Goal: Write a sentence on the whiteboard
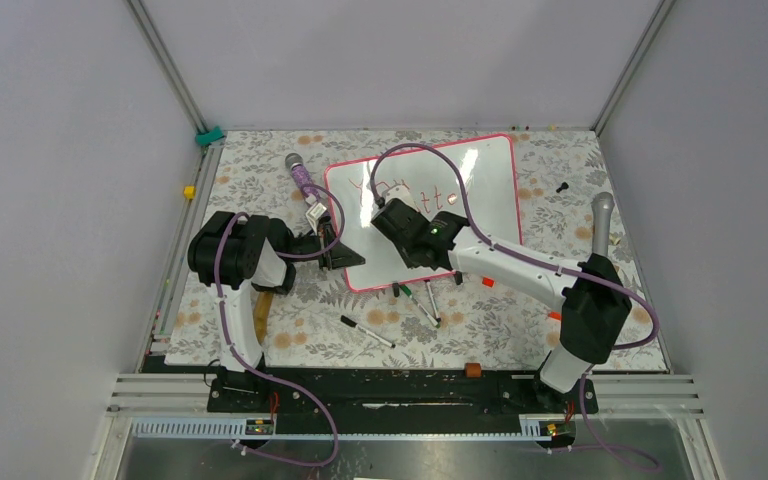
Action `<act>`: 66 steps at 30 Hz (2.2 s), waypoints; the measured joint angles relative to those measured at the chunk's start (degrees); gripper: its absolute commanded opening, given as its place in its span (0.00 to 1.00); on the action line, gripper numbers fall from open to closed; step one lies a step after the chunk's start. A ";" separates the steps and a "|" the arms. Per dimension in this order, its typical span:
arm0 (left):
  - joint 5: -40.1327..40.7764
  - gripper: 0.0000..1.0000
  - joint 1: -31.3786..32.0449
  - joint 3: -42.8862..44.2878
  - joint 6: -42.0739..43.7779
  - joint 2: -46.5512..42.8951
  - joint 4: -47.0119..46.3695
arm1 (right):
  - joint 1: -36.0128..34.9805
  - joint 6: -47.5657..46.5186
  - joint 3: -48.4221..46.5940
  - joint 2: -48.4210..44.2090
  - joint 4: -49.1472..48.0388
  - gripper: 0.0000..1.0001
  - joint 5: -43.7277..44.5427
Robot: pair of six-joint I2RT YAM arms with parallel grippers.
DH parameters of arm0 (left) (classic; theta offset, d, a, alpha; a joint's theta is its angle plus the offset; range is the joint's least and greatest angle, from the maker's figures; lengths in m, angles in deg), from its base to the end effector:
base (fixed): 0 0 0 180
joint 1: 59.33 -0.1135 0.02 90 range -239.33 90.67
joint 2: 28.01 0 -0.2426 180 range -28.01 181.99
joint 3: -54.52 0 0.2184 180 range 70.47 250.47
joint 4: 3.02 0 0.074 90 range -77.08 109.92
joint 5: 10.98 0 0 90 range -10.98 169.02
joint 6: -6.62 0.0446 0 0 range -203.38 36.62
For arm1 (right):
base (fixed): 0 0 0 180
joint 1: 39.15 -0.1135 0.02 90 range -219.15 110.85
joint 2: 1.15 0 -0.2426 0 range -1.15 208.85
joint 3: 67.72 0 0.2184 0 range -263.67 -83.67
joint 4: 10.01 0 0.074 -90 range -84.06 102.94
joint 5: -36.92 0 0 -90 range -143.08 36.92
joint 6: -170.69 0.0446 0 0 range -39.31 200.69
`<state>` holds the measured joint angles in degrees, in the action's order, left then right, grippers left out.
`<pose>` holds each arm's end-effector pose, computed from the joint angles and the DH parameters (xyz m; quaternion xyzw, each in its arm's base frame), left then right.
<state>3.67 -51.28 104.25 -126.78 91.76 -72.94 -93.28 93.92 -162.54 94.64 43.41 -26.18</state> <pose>0.2913 -0.0848 0.1186 0.2412 0.6649 -0.6324 0.3159 0.2092 0.2549 0.2587 -0.2569 0.8925 -0.0194 0.3703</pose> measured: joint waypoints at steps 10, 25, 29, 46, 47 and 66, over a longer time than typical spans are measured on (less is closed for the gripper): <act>-0.04 0.00 0.00 0.28 -0.44 0.24 0.02 | 1.27 -0.17 -0.02 -0.02 1.36 0.00 -0.24; -0.09 0.00 -0.02 0.31 -0.52 0.31 -0.02 | 3.93 -1.31 -4.70 0.70 2.97 0.00 -0.63; -0.11 0.00 -0.02 0.31 -0.55 0.31 -0.02 | 4.07 -1.62 -5.75 1.07 2.97 0.00 -0.61; -0.11 0.00 -0.02 0.33 -0.61 0.33 0.00 | 4.76 -2.10 -8.31 1.95 2.99 0.00 -0.59; -0.11 0.00 -0.02 0.33 -0.61 0.33 0.00 | 4.76 -2.10 -8.31 1.95 2.97 0.00 -0.59; -0.09 0.00 -0.02 0.35 -0.72 0.33 0.00 | 4.76 -2.01 -5.55 0.92 2.93 0.00 -1.42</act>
<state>3.58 -51.30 104.60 -127.50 92.08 -72.94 -88.51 91.91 -168.09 95.55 46.34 -27.60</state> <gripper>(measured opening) 0.058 0.165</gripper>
